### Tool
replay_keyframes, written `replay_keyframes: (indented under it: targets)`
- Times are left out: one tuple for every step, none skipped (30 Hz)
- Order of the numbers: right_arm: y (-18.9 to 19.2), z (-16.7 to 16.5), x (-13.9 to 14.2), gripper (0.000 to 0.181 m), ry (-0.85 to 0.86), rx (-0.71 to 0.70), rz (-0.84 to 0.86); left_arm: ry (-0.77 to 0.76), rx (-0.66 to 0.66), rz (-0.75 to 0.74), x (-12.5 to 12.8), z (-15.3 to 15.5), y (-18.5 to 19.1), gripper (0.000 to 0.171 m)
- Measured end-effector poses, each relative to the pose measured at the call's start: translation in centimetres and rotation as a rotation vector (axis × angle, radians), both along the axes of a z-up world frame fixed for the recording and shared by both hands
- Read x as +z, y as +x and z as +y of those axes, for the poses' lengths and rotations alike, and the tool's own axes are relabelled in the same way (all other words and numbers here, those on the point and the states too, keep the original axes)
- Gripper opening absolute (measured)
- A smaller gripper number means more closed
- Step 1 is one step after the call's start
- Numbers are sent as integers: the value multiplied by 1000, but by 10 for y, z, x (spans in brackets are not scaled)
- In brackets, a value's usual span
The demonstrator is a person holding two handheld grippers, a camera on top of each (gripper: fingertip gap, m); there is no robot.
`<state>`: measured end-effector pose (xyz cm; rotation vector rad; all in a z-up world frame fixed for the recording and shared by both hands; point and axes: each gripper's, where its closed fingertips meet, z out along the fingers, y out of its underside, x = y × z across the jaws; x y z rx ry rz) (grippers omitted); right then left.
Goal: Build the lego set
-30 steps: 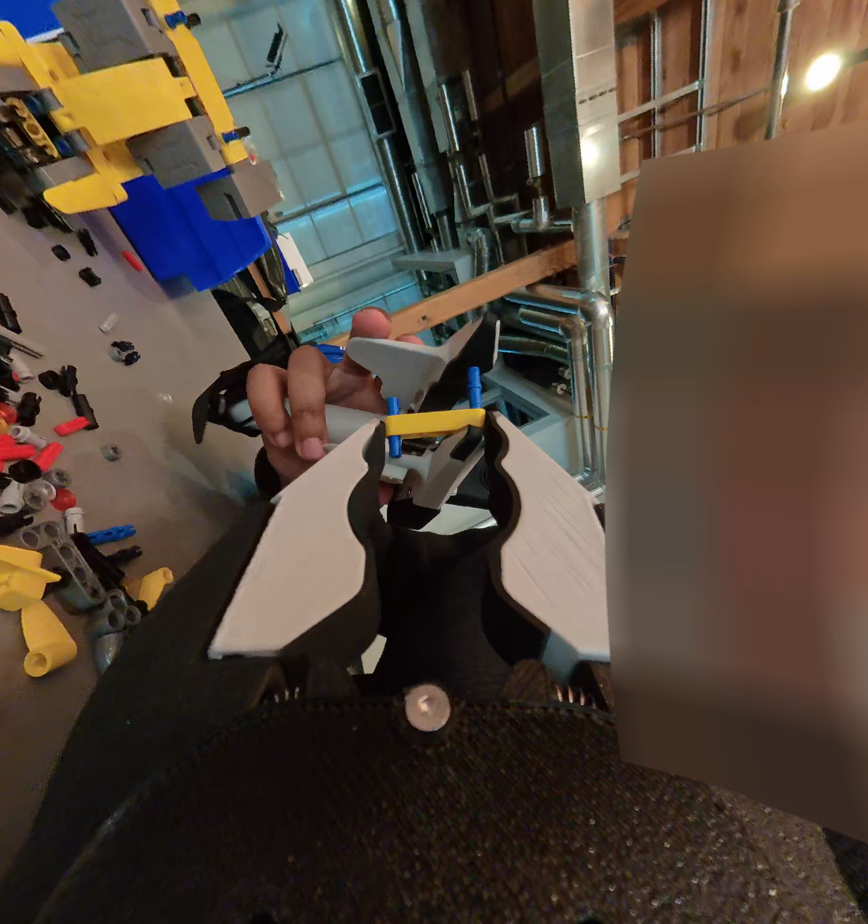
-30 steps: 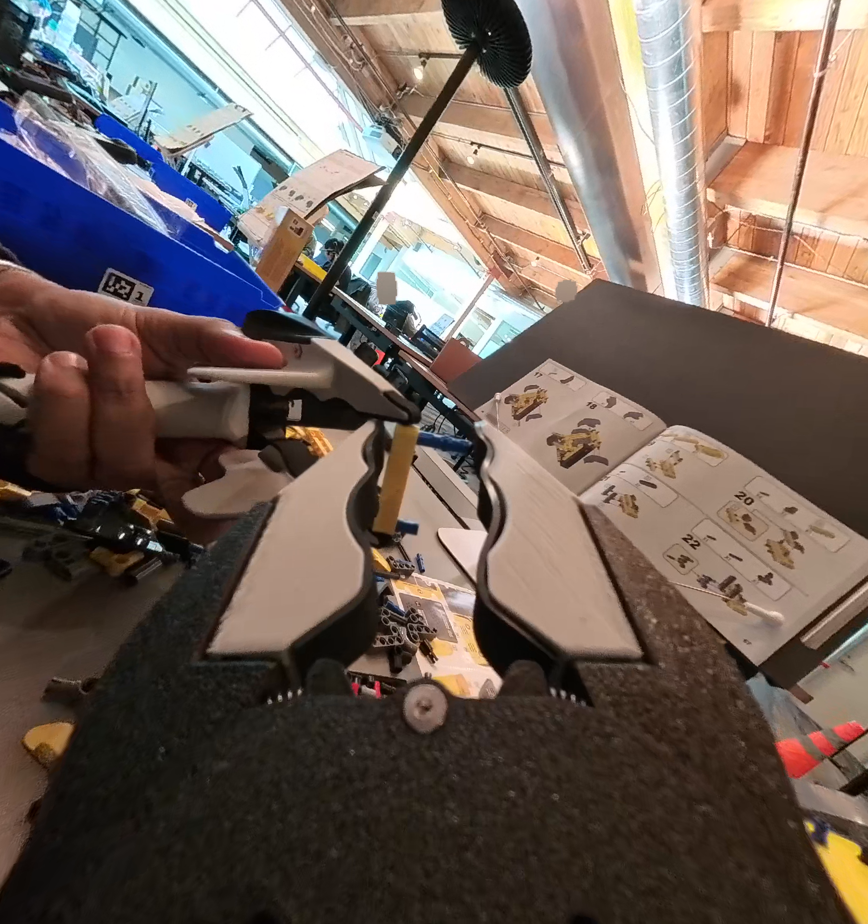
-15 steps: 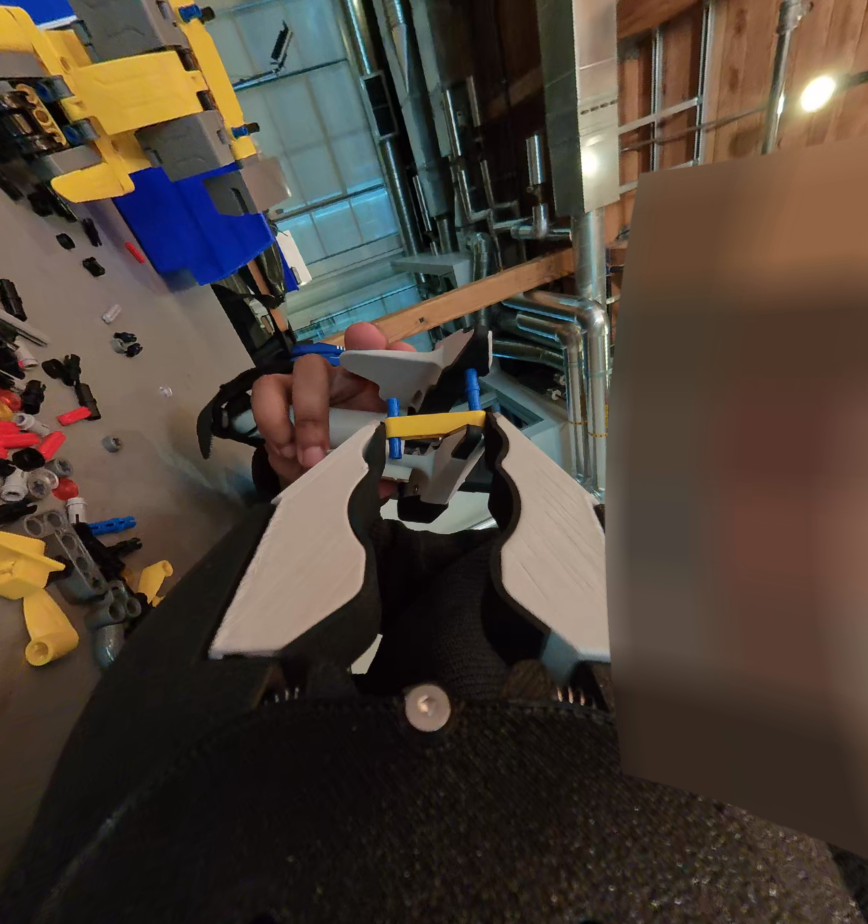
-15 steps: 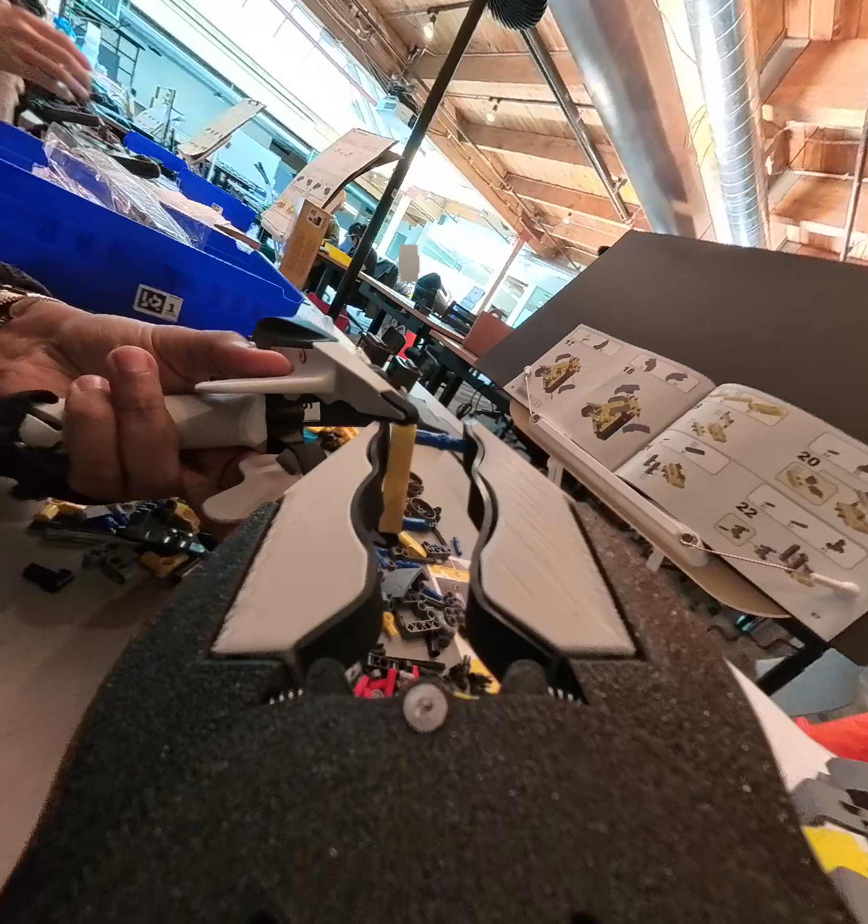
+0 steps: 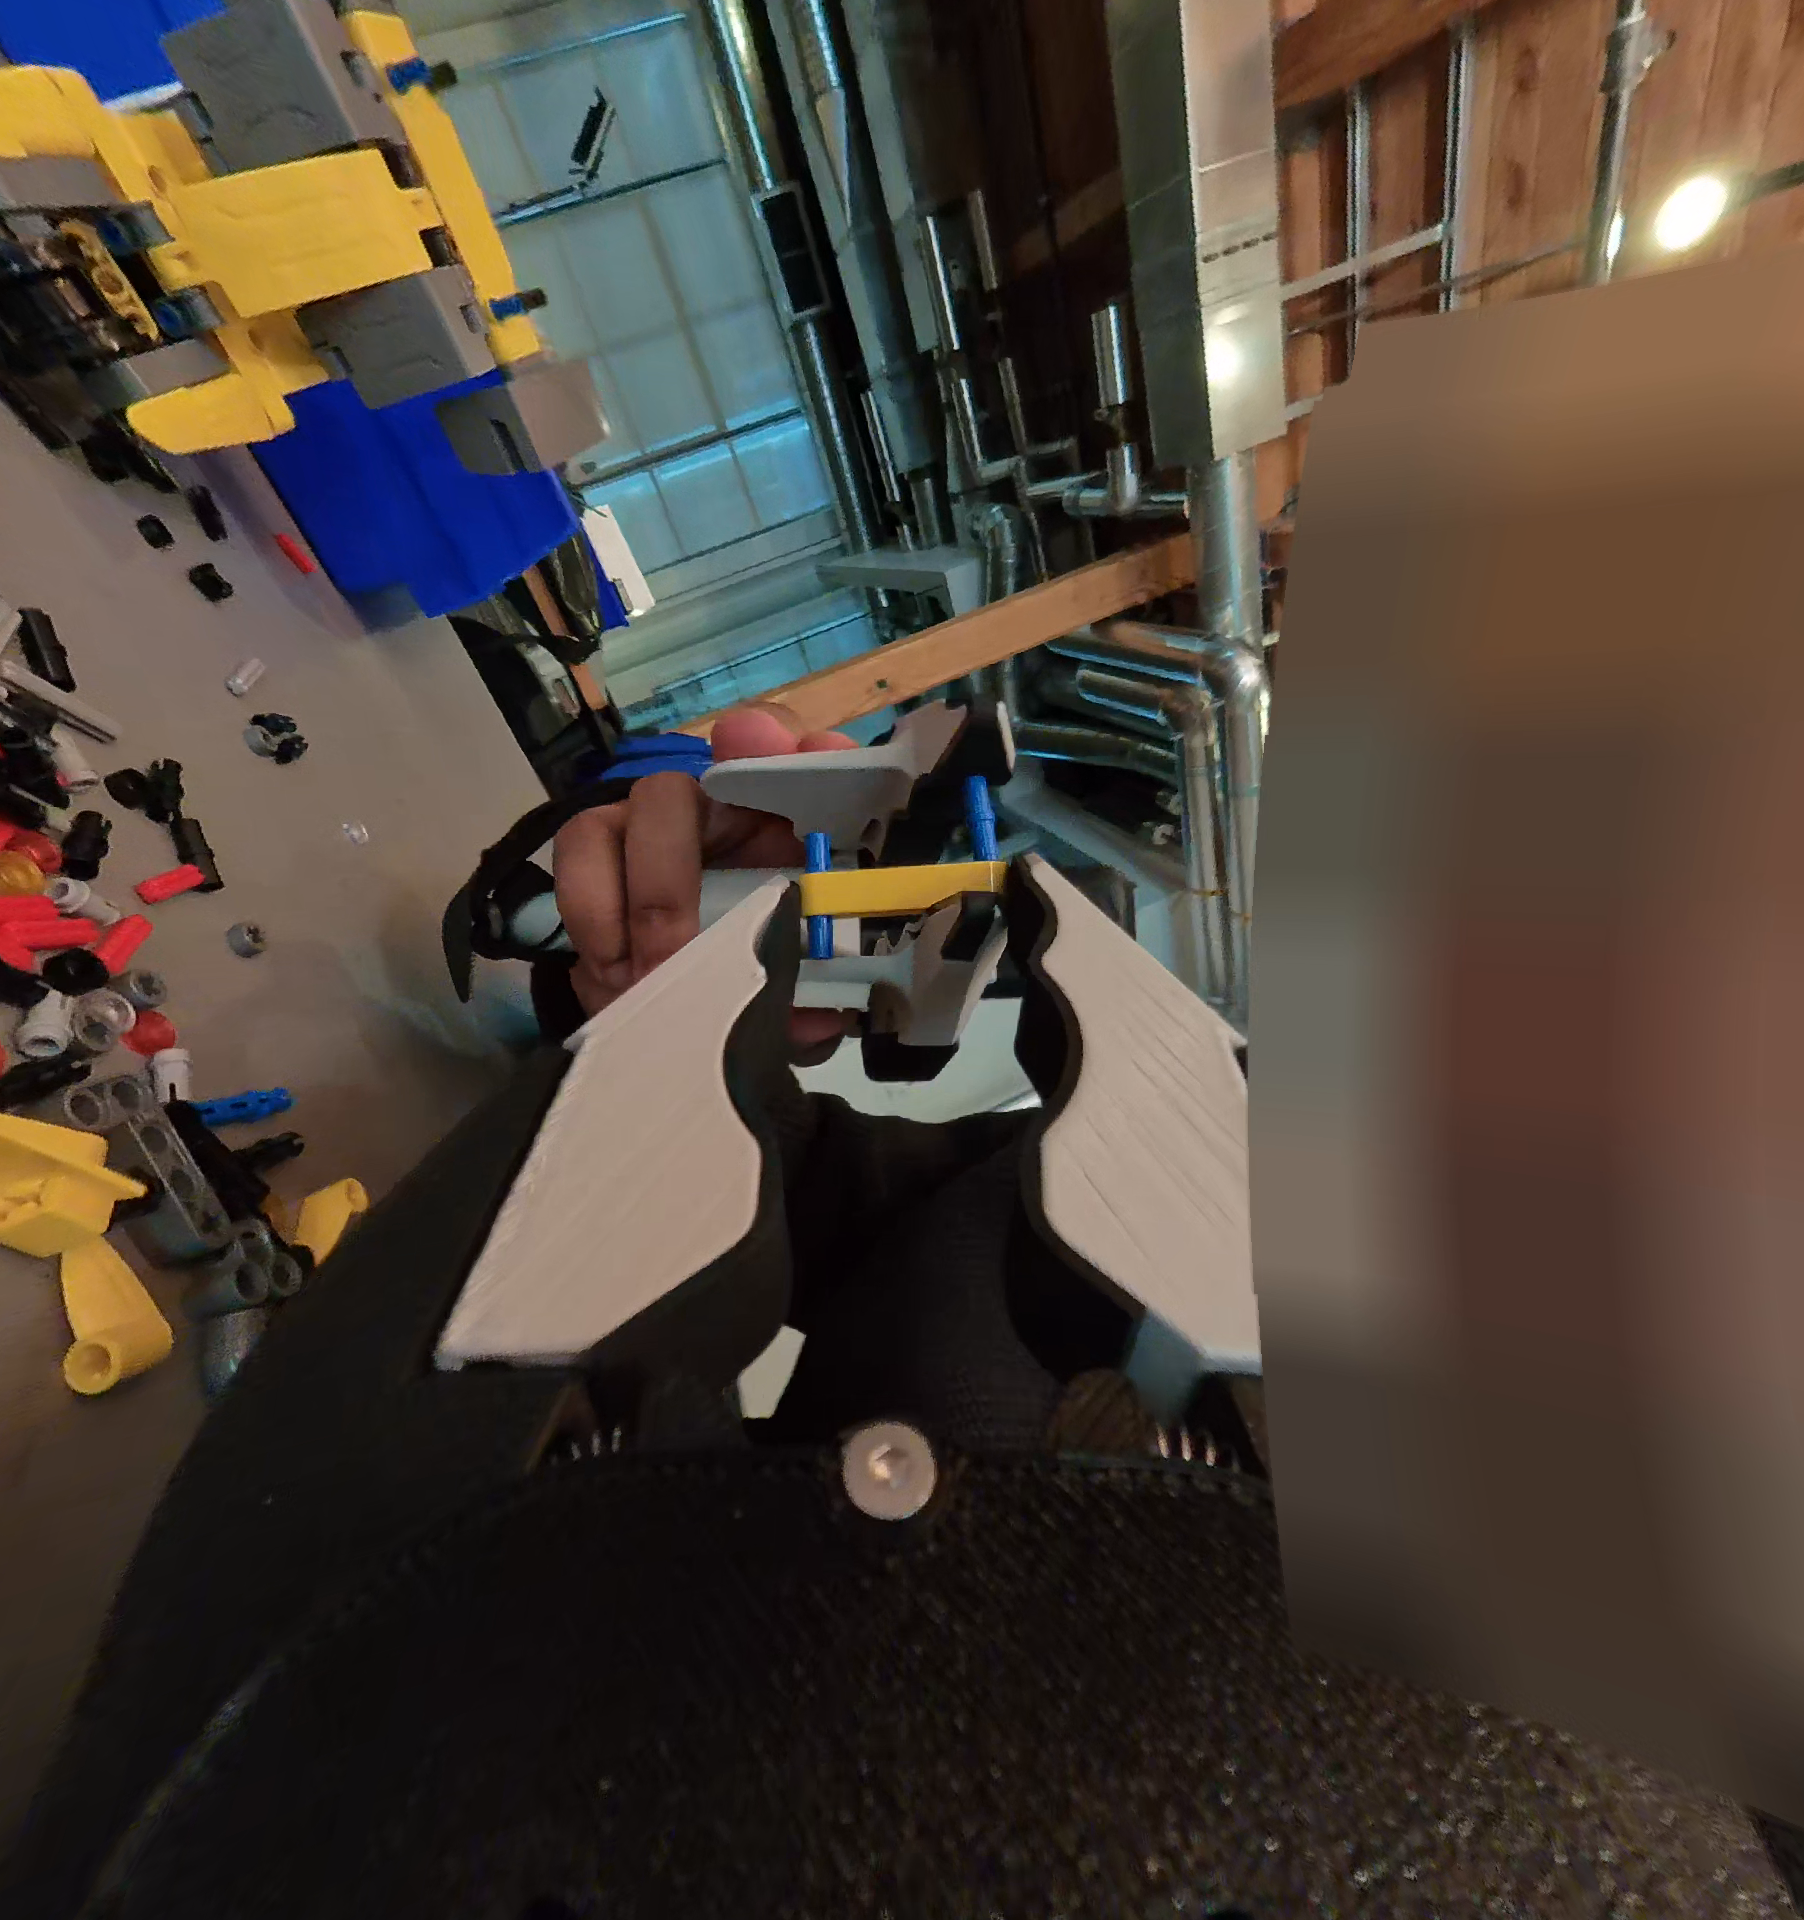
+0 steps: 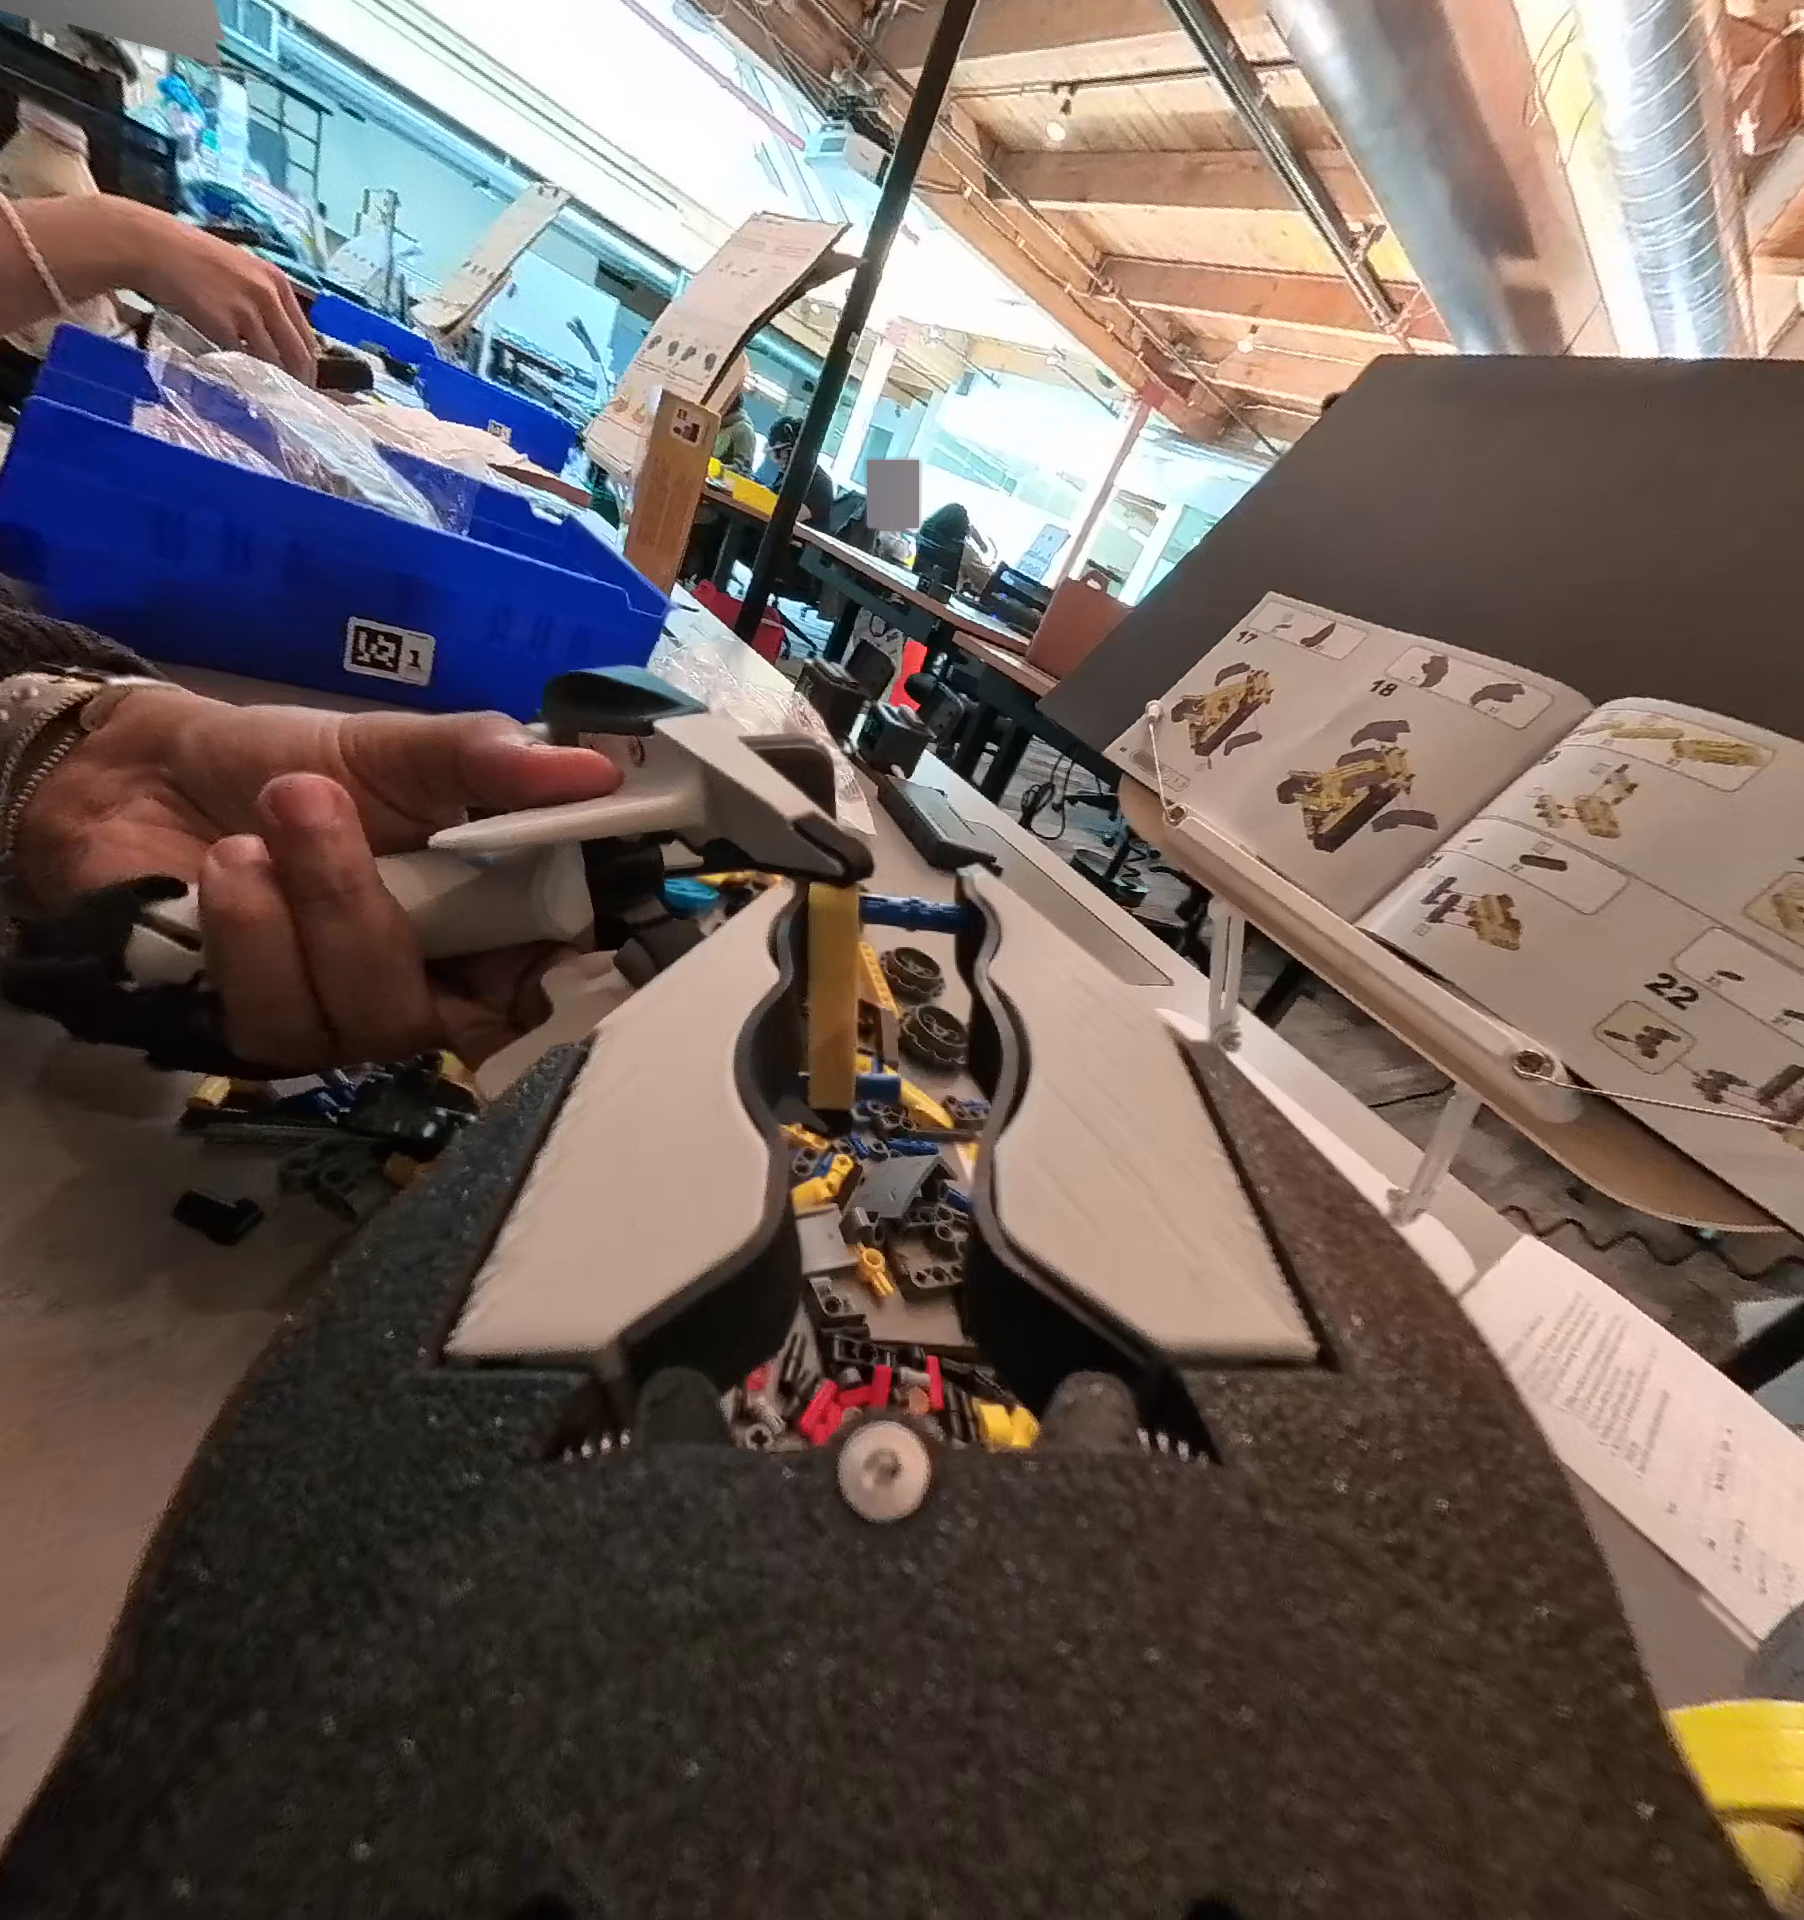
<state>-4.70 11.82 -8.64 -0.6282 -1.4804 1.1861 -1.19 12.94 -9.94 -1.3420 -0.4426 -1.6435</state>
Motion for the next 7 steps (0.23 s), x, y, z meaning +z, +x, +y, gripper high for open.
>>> replay_keyframes:
  targets:
    - [0,0,1,26,-15,12,-1,11,13,30,2,0,0,38]
    - [1,-1,3,27,-46,31,-2,34,32,58,5,-1,0,39]
    - [3,-3,7,27,-104,66,-4,53,52,90,8,-2,0,52]
    - [6,-6,12,27,-186,117,-11,64,65,127,9,-3,0,67]
    - [9,-8,17,28,-283,182,-28,77,64,154,11,-4,1,74]
    - [13,-10,22,27,-387,261,-55,104,45,162,14,-6,5,78]
    - [16,-12,24,28,-491,345,-96,129,15,158,18,-9,10,80]
